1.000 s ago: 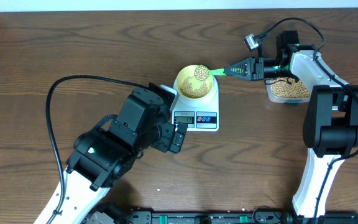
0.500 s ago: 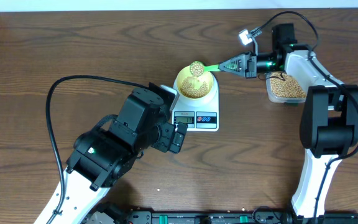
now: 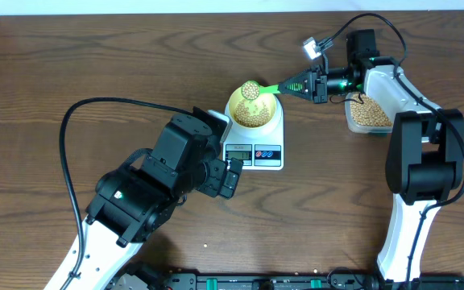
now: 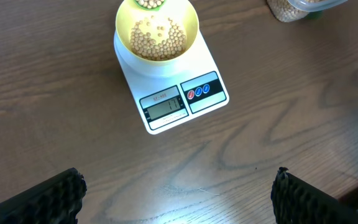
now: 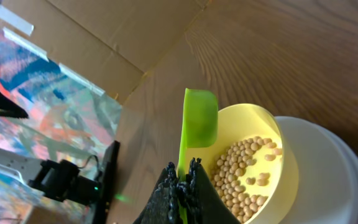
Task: Scoop item into bowl and weigh 50g on scale
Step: 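Tip the scoop with the right gripper to pour soybeans into the bowl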
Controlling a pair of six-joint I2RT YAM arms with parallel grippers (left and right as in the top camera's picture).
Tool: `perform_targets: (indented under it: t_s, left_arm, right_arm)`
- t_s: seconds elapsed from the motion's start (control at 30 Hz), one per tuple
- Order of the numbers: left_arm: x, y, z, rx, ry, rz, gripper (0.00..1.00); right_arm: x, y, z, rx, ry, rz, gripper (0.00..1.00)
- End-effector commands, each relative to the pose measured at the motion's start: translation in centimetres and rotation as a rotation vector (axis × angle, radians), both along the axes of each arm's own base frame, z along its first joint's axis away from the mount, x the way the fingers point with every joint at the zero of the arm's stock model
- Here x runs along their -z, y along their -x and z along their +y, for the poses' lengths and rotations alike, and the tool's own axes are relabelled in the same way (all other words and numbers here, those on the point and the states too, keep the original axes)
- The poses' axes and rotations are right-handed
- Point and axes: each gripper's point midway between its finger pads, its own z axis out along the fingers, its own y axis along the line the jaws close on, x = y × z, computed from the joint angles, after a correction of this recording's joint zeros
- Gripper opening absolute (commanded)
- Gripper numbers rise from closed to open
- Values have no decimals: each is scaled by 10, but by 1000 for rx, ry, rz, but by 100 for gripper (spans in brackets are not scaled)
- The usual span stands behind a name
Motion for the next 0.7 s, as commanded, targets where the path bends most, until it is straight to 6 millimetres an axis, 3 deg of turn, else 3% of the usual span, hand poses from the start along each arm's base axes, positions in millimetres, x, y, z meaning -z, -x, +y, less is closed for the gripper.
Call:
perform_targets:
  t_s: [0.0, 0.67]
  left_arm:
    - [-10, -1, 0, -6, 19, -19, 98]
    - [-10, -1, 0, -6, 19, -19, 98]
  right_arm:
    - [-2, -2, 2, -19, -16, -88, 1]
    - [10, 7, 0, -63, 28, -352, 1]
